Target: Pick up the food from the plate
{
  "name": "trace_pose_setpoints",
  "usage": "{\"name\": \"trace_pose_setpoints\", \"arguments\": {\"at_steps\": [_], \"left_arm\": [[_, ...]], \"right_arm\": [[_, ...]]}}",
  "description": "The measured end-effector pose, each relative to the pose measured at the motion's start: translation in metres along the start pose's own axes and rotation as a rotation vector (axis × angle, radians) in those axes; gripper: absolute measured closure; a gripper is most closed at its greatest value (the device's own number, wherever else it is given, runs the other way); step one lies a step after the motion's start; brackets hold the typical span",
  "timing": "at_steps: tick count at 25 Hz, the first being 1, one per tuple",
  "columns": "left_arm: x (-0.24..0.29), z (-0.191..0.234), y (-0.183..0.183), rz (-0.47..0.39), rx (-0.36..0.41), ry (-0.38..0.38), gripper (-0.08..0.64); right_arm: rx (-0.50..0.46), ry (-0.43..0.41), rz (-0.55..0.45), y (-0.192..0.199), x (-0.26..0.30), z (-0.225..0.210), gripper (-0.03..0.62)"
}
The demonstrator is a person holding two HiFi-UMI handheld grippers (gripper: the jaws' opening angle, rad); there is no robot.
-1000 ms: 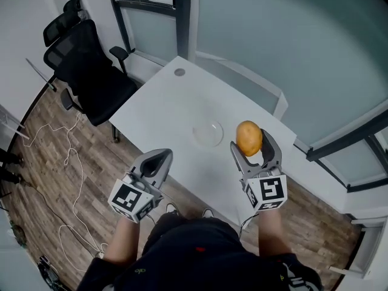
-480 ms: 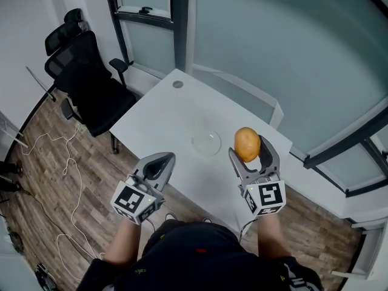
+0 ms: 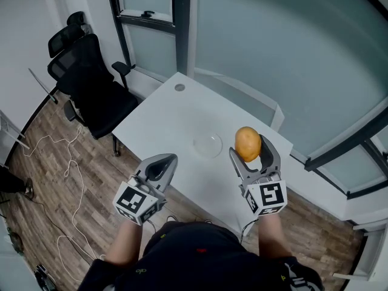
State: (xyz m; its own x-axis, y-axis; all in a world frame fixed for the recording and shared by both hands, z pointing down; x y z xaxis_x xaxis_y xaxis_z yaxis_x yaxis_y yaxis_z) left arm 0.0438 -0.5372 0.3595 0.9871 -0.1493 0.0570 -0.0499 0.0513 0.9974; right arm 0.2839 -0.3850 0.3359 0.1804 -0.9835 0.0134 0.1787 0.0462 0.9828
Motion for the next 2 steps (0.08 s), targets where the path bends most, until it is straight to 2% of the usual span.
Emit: {"name": "trace_pose_setpoints", "arguments": {"at_steps": [2], "left_arm": [[-0.0007, -0.0012, -0.0004, 0.001, -0.004, -0.001, 0.537]], "right_arm": [[-0.001, -0.003, -0.003, 0.0, -0.0004, 0.0003, 0.224]]}}
Point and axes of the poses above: the fingertips, and each gripper's own axes: x forward along the fingers, z to its left, y out of its underside, the point moved 9 cm from there along -x, backward along the fingers
